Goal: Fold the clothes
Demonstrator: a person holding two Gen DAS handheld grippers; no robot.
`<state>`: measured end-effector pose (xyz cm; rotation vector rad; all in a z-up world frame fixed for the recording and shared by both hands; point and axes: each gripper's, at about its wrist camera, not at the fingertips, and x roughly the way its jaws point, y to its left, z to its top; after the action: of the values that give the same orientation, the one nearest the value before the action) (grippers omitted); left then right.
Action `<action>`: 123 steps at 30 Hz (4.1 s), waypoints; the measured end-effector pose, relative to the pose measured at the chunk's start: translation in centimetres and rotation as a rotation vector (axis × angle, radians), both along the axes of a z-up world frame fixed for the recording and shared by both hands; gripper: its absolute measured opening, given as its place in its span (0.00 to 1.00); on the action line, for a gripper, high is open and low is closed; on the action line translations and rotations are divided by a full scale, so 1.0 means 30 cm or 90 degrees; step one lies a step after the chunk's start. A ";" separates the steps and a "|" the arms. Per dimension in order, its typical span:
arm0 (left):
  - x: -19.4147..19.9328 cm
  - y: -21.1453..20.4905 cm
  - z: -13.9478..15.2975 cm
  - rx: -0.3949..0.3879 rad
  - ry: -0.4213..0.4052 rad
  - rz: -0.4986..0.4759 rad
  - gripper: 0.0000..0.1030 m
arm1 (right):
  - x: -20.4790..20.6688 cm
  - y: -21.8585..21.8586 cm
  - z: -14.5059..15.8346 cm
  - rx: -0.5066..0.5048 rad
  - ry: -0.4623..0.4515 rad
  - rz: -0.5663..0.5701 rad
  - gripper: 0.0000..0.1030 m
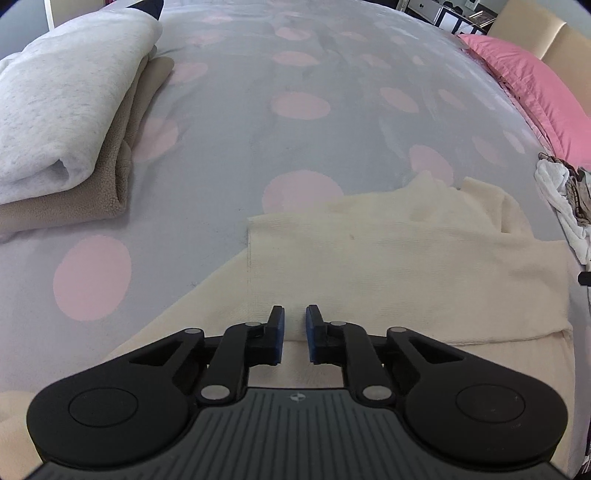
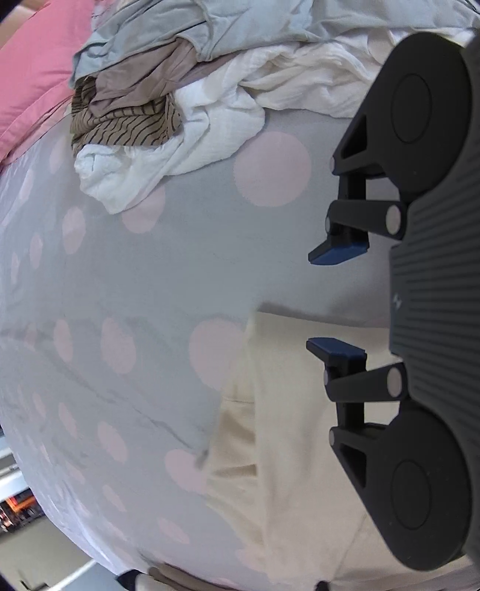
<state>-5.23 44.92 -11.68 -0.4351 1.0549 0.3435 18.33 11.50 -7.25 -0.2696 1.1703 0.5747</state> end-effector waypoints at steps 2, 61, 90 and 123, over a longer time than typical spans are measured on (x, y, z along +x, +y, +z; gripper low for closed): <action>0.004 -0.004 0.002 -0.001 0.001 0.000 0.10 | -0.040 -0.017 -0.005 -0.009 0.000 0.030 0.46; -0.102 -0.101 0.019 0.014 0.017 0.045 0.13 | -0.191 -0.092 -0.065 -0.065 -0.007 0.103 0.30; 0.190 0.033 -0.077 0.008 -0.073 0.085 0.35 | 0.219 0.043 -0.133 0.118 0.103 -0.131 0.46; 0.069 -0.080 -0.022 0.082 -0.055 -0.010 0.36 | 0.174 -0.054 -0.065 0.038 -0.036 -0.143 0.42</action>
<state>-3.16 42.52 -12.35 -0.3228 0.9458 0.3731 23.54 9.88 -9.19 -0.1003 1.1091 0.4014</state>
